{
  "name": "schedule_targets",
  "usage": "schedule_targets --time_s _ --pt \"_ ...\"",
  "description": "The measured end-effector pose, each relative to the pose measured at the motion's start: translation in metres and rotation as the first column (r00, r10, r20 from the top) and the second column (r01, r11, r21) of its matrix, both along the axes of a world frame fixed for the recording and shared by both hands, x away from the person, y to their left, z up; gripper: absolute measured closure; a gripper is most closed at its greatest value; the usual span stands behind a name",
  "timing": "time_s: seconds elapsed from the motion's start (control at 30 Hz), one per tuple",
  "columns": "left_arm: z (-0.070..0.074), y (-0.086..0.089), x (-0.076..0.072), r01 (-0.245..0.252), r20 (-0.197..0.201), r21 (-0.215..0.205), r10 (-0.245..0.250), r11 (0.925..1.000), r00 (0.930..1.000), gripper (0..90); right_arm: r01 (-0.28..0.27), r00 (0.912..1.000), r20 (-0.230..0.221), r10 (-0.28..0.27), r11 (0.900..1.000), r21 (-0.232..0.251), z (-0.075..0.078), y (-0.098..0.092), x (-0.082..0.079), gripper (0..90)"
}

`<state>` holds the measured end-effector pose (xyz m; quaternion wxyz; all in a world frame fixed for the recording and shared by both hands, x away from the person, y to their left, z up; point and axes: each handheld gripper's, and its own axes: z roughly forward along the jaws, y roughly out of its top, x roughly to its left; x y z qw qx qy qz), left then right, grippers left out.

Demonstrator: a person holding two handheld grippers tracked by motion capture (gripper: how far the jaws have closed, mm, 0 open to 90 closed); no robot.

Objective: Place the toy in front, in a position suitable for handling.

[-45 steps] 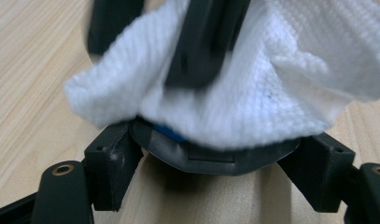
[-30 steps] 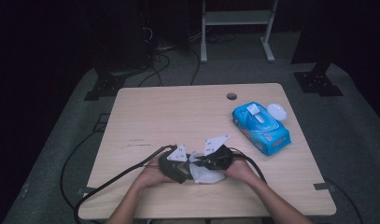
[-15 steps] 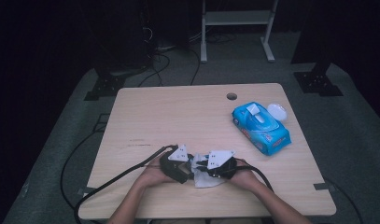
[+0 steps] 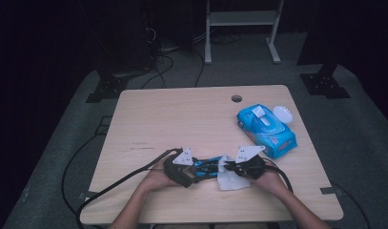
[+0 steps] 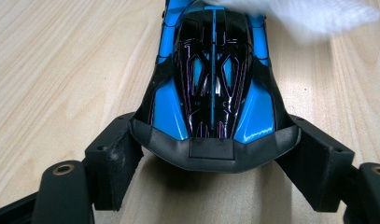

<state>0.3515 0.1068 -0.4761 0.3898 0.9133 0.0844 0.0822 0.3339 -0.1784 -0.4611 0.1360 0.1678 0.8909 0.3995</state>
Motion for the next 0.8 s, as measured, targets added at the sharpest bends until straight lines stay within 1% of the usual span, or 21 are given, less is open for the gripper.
schedule_targets --time_s 0.03,0.07,0.1,0.13,0.17,0.2,0.23,0.27,0.3,0.33,0.37,0.43,0.47,0.53,0.57,0.6,0.67,0.7,0.73,0.8 --pt "0.000 0.000 0.000 -0.001 -0.001 0.000 0.001 1.0000 1.0000 24.3 0.023 0.9994 -0.028 -0.023 1.000 0.015 -0.001 -0.004 0.001 86.5" --pt "0.000 0.000 0.000 -0.001 0.000 0.001 0.001 1.0000 1.0000 24.3 0.032 0.9985 -0.044 -0.032 0.999 0.018 -0.001 -0.006 0.002 86.6" --pt "0.000 0.000 0.000 -0.004 0.000 0.001 0.004 1.0000 1.0000 24.3 0.037 0.9981 -0.049 -0.036 0.999 0.019 0.000 -0.006 0.002 86.8" --pt "0.000 0.000 0.000 -0.005 0.000 0.001 0.005 1.0000 1.0000 24.3 0.035 0.9978 -0.057 -0.034 0.999 0.026 0.000 -0.003 0.002 87.0" --pt "0.000 0.000 0.000 -0.006 0.000 0.001 0.006 1.0000 1.0000 24.3 0.026 0.9969 -0.076 -0.023 0.999 0.045 0.001 0.001 0.003 87.0" --pt "0.000 0.000 0.000 -0.007 0.001 0.006 0.007 1.0000 1.0000 24.2 0.014 0.9964 -0.084 -0.009 0.998 0.057 0.002 0.007 0.003 87.0" --pt "0.000 0.000 0.000 -0.007 0.001 0.006 0.007 1.0000 1.0000 24.1 0.014 0.9964 -0.084 -0.009 0.998 0.057 0.002 0.007 0.003 87.0" --pt "0.000 0.000 0.000 -0.010 -0.002 0.004 0.010 0.9999 1.0000 24.1 -0.006 0.9965 -0.082 0.013 0.997 0.075 0.005 0.020 0.004 87.1" --pt "0.000 0.001 0.000 -0.013 0.001 0.014 0.013 0.9998 0.9999 24.0 -0.020 0.9959 -0.087 0.028 0.996 0.088 0.007 0.027 0.005 87.1" --pt "0.000 0.002 0.001 -0.021 -0.001 0.016 0.021 0.9997 0.9998 23.3 -0.032 0.9965 -0.075 0.038 0.996 0.079 0.008 0.034 0.004 87.2" --pt "0.000 0.004 0.001 -0.016 0.002 0.016 0.016 0.9997 0.9999 23.1 -0.045 0.9966 -0.066 0.049 0.996 0.071 0.009 0.038 0.004 87.1" --pt "0.000 0.005 0.001 -0.016 0.000 0.013 0.016 0.9998 0.9999 23.6 -0.063 0.9931 -0.091 0.073 0.992 0.108 0.007 0.042 0.005 87.1" --pt "0.000 0.006 0.001 -0.014 -0.004 0.008 0.014 0.9999 0.9999 23.8 -0.065 0.9939 -0.082 0.074 0.993 0.101 0.007 0.042 0.004 87.0" --pt "0.000 0.006 0.002 -0.012 -0.005 0.009 0.012 0.9999 0.9999 23.9 -0.046 0.9937 -0.098 0.055 0.994 0.097 0.006 0.034 0.005 87.0" --pt "0.000 0.006 0.002 -0.012 -0.005 0.009 0.012 0.9999 0.9999 23.9 -0.028 0.9948 -0.095 0.037 0.996 0.090 0.005 0.027 0.006 87.0" --pt "-0.001 0.006 0.001 -0.012 -0.006 0.005 0.012 0.9999 0.9999 23.9 -0.005 0.9947 -0.102 0.013 0.996 0.084 0.003 0.019 0.007 87.1" --pt "0.000 0.006 0.001 -0.010 -0.001 0.007 0.010 0.9999 0.9999 24.0 0.047 0.9909 -0.130 -0.036 0.996 0.080 -0.001 0.004 0.013 87.1" --pt "0.000 0.006 0.001 -0.010 -0.001 0.007 0.010 0.9999 0.9999 24.0 0.062 0.9873 -0.152 -0.047 0.993 0.096 -0.002 -0.001 0.016 87.2" --pt "0.000 0.006 0.002 -0.009 0.000 0.014 0.009 0.9999 1.0000 24.0 0.075 0.9852 -0.161 -0.059 0.993 0.097 -0.002 -0.004 0.019 87.2" --pt "0.000 0.005 0.001 -0.011 0.000 0.012 0.011 0.9999 0.9999 24.0 0.101 0.9857 -0.142 -0.090 0.992 0.070 0.000 -0.004 0.024 87.1"
